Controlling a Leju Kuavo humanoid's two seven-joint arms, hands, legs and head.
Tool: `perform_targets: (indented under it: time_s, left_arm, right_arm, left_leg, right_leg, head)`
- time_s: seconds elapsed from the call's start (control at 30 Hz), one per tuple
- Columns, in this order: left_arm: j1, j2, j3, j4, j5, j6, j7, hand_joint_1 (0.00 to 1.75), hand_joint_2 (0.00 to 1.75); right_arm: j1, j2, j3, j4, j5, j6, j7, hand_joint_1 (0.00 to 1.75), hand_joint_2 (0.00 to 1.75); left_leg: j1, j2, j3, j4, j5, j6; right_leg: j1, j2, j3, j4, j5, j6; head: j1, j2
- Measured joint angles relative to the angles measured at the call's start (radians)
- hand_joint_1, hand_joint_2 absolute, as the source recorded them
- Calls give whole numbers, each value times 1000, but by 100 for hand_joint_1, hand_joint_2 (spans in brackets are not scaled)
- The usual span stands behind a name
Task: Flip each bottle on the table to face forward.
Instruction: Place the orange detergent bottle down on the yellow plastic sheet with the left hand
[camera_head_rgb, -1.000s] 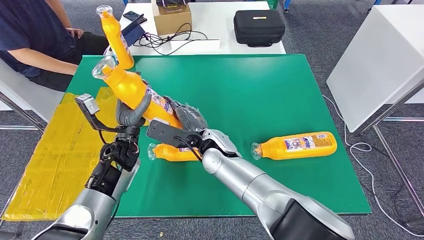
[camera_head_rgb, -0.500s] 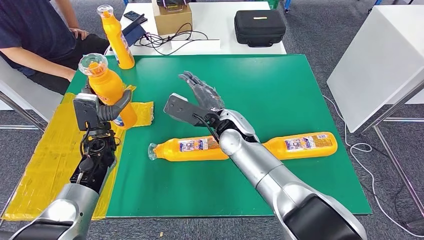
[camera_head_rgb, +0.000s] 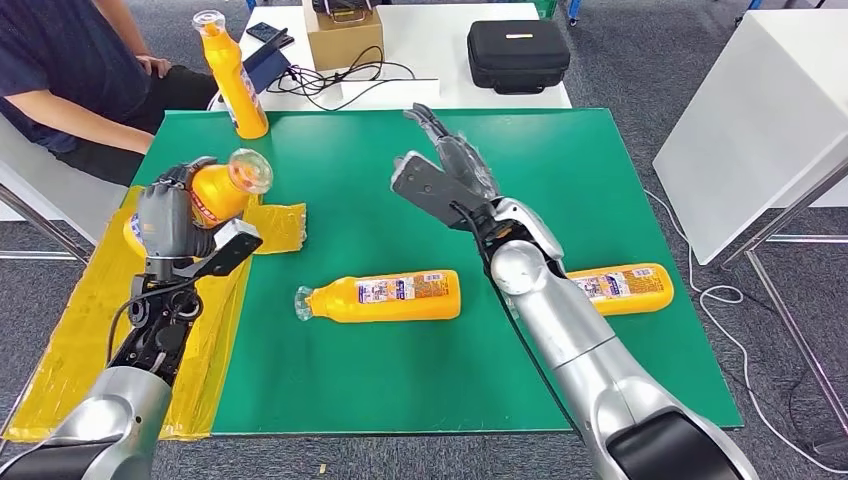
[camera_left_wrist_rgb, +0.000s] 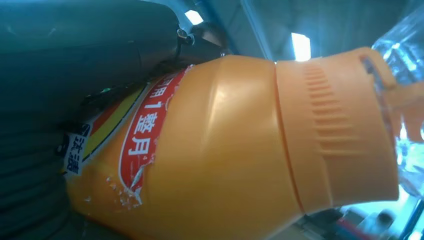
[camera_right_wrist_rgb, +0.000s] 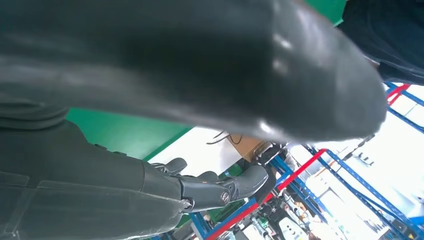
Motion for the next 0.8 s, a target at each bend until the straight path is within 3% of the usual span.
perform_targets:
  time_s: [0.13,0.37,0.8]
  left_arm:
    - [-1,12,83,104,-200,1,129,175,175]
    - [13,24,104,263,-330,2,263,175,175]
    - [17,38,100,366,-371,3,289,175,175]
  right_arm:
    - [10,-14,-25,-22,-13,35,-25,0,0]
    - [10,-12,-29,-16,-20,49,-51,0,0]
    - [7,-8,-28,3,-31,66,-68,0,0]
  left_leg:
    - [0,3,0,0,0,0]
    - [0,0,-1,0,0,0]
    - [0,0,1,0,0,0]
  right_leg:
    - [0,2,0,0,0,0]
    - [0,0,0,0,0,0]
    - [0,0,1,1,0,0]
  head:
    - [0,0]
    - [0,0]
    - [0,0]
